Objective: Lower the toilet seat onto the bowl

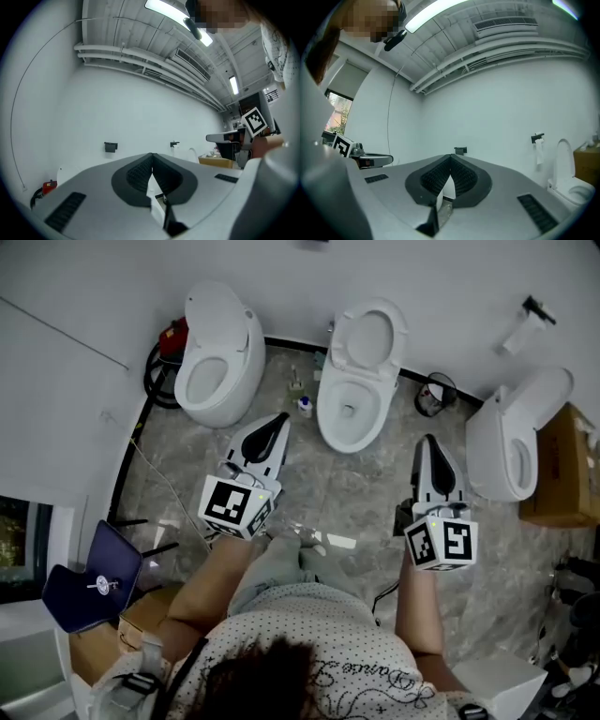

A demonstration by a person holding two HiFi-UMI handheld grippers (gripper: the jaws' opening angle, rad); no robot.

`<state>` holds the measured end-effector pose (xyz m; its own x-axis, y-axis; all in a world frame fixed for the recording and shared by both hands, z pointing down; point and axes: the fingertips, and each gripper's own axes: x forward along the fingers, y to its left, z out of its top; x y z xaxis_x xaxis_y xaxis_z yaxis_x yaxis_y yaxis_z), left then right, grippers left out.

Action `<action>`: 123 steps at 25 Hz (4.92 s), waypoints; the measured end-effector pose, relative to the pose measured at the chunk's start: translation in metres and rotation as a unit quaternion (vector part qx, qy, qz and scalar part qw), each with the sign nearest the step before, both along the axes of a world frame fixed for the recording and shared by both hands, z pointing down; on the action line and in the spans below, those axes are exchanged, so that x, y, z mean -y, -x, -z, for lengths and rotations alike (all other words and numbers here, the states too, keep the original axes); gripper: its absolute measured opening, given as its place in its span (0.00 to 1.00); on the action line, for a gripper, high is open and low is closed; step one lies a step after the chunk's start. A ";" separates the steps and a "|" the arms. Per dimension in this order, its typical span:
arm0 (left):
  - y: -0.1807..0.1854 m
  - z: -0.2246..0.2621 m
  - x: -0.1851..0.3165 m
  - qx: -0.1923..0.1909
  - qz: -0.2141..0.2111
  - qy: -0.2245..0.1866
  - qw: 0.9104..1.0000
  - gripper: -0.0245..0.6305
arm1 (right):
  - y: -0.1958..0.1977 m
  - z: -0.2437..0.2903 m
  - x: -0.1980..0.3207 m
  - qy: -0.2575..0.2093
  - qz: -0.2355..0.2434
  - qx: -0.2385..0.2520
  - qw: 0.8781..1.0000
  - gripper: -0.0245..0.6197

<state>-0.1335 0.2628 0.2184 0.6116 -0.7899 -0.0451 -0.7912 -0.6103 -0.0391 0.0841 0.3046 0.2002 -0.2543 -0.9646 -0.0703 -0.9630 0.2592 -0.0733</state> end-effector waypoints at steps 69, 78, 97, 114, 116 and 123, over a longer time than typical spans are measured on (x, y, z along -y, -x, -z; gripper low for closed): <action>-0.128 -0.017 0.470 -0.009 0.023 0.042 0.999 0.50 | -0.101 -0.028 0.481 0.040 0.065 -0.004 0.997 0.47; -0.133 -0.030 0.524 -0.007 0.028 0.055 0.998 0.50 | -0.104 -0.046 0.533 0.062 0.064 0.014 0.996 0.48; -0.139 -0.098 0.659 -0.013 -0.017 0.110 0.994 0.48 | -0.136 -0.170 0.668 0.201 -0.028 0.021 0.979 0.40; -0.123 -0.143 0.680 0.003 -0.006 0.151 0.988 0.48 | -0.154 -0.299 0.741 0.316 -0.041 0.008 0.948 0.31; -0.120 -0.144 0.679 0.004 -0.003 0.154 0.988 0.48 | -0.153 -0.304 0.743 0.325 -0.040 0.012 0.945 0.30; -0.117 -0.145 0.673 0.004 0.009 0.158 0.987 0.48 | -0.154 -0.303 0.739 0.339 -0.024 0.055 0.939 0.29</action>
